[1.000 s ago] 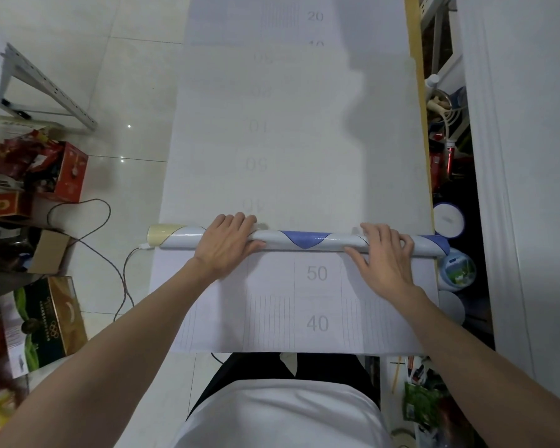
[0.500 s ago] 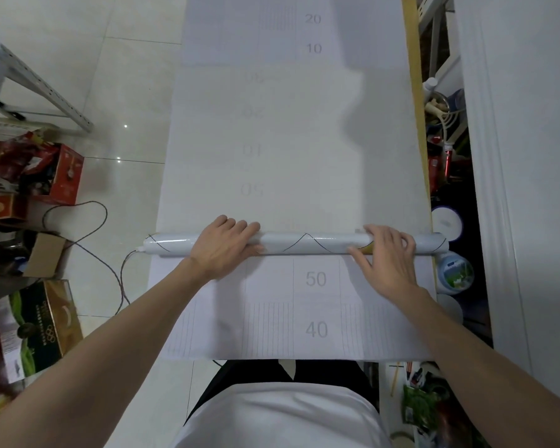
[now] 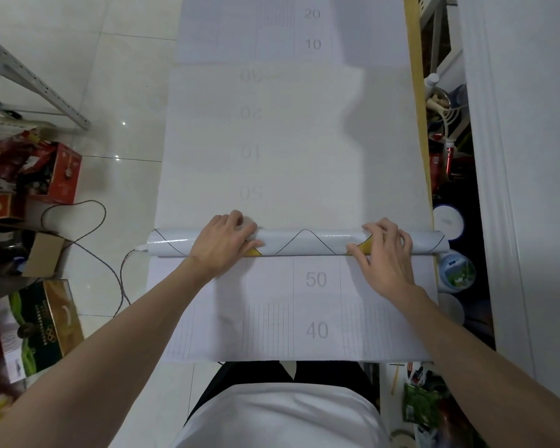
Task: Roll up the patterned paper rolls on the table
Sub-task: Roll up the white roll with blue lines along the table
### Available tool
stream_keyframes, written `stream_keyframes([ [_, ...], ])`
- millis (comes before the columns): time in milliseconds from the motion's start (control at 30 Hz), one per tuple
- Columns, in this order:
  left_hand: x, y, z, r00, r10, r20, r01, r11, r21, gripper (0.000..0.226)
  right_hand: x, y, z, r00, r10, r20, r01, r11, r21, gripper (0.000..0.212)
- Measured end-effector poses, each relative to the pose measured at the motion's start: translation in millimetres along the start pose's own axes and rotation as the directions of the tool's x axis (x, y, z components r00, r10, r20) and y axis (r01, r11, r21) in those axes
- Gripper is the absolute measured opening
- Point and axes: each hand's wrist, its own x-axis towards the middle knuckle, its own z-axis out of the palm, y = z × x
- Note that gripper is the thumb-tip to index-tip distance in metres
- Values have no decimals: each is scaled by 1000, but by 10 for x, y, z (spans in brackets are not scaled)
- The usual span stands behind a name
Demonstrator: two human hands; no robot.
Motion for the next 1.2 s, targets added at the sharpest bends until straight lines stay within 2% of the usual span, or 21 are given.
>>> stream_keyframes([
  [133,20,42,46,1000,-20,-5,21,998,64,53,55,71,-74,995,-73,64,73,997,9,53],
  [333,-70,113,130,999,-1,-39,5,994,109,68,135,11,-160,993,-117,15,118,990,-83,42],
  [467,-32,105,75,999,-41,-24,44,991,124,62,189,-18,-200,992,-102,79,106,993,-51,35],
  [633,-55,97,119,997,-64,-52,69,991,110,54,187,-63,-154,991,-74,112,77,997,-30,47],
  [733,-64,111,127,997,-70,-14,71,981,179,67,193,-74,-165,980,-122,155,131,990,-48,60],
  [800,-64,112,121,997,-74,-18,76,981,178,68,207,-97,-187,983,-121,141,126,992,-30,54],
  [900,-87,108,118,997,-45,-59,52,992,118,56,191,-131,-205,985,-125,117,125,992,5,38],
  [967,-127,108,143,997,-29,-75,37,994,104,53,156,-128,-186,984,-142,107,147,989,-35,40],
  [1100,-139,129,133,997,-69,-41,75,985,155,67,151,-110,-204,978,-156,135,163,986,-44,55],
  [1200,-119,131,123,996,-86,-8,86,990,114,68,176,-103,-226,974,-171,146,179,983,-47,52],
])
